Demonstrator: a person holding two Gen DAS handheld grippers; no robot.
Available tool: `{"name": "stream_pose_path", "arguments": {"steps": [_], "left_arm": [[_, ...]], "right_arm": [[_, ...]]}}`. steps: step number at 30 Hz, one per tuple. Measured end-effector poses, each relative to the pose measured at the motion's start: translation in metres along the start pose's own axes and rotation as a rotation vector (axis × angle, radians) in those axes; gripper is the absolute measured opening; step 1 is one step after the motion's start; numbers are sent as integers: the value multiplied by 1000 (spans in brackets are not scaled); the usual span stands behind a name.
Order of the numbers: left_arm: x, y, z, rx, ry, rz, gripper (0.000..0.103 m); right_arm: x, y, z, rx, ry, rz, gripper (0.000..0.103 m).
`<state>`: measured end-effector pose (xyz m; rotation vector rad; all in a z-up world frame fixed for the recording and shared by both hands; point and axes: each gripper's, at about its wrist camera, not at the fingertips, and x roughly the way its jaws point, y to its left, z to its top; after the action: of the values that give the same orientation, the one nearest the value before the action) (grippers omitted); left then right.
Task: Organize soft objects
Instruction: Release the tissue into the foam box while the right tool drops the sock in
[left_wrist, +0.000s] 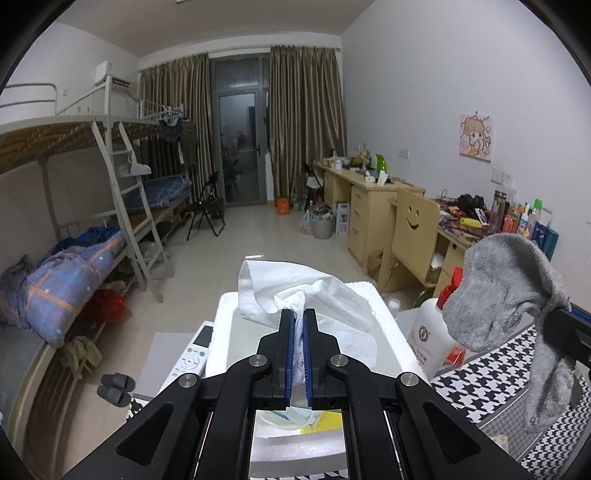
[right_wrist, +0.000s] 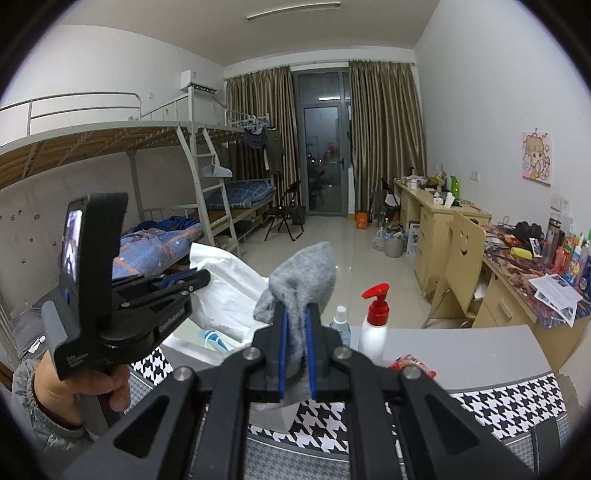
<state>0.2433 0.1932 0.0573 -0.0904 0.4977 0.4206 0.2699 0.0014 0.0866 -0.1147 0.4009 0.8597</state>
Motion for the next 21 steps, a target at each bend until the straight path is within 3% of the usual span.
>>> {"name": "stream_pose_path", "arguments": {"steps": [4, 5, 8, 9, 21], "left_arm": [[10, 5, 1, 2, 22, -29, 9], [12, 6, 0, 6, 28, -26, 21], [13, 9, -1, 12, 23, 14, 81], [9, 12, -2, 7, 0, 36, 88], [-17, 31, -2, -28, -41, 69, 93]], "right_arm": [[3, 2, 2, 0, 5, -4, 11], [4, 2, 2, -1, 5, -5, 12], [5, 5, 3, -6, 7, -8, 12], [6, 6, 4, -7, 9, -7, 12], [19, 15, 11, -10, 18, 13, 12]]}}
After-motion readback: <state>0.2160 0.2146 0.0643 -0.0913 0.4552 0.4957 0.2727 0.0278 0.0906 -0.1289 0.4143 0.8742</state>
